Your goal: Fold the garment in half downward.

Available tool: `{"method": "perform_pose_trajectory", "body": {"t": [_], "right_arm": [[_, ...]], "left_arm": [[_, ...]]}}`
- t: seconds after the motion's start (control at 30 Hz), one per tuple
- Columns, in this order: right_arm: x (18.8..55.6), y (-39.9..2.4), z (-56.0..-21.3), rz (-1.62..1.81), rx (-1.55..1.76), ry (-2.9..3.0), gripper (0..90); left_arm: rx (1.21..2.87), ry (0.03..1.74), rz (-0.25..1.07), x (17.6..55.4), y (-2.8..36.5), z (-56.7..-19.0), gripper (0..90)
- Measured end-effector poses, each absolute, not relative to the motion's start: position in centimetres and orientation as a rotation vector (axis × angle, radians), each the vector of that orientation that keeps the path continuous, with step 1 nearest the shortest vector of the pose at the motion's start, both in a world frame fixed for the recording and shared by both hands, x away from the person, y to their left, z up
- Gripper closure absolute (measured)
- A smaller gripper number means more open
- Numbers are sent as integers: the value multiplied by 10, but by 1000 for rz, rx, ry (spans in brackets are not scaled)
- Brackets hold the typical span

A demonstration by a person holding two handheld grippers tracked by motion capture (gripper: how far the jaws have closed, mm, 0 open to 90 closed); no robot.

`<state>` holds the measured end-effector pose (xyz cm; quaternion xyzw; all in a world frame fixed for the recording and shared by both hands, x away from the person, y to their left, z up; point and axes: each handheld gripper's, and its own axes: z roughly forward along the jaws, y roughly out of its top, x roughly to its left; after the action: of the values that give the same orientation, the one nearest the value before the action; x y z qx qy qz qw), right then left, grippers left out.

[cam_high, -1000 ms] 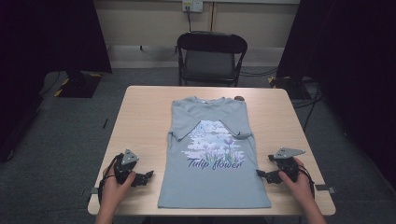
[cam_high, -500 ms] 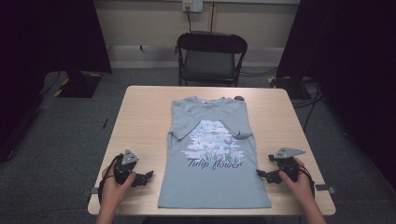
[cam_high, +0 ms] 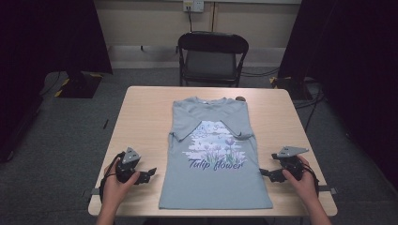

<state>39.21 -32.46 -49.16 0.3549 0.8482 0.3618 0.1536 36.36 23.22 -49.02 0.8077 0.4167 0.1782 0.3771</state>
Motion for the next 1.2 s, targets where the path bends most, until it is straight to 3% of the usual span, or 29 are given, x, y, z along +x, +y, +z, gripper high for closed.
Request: {"method": "perform_pose_trajectory", "body": {"t": [0.7, 1.2], "right_arm": [[405, -336, -478, 1039, 1090, 2330, 108], [423, -315, -477, 1026, 1062, 2353, 111]], "left_arm": [[2046, 1062, 413, 393, 212, -477, 159], [2067, 1053, 422, 411, 205, -460, 163]]}}
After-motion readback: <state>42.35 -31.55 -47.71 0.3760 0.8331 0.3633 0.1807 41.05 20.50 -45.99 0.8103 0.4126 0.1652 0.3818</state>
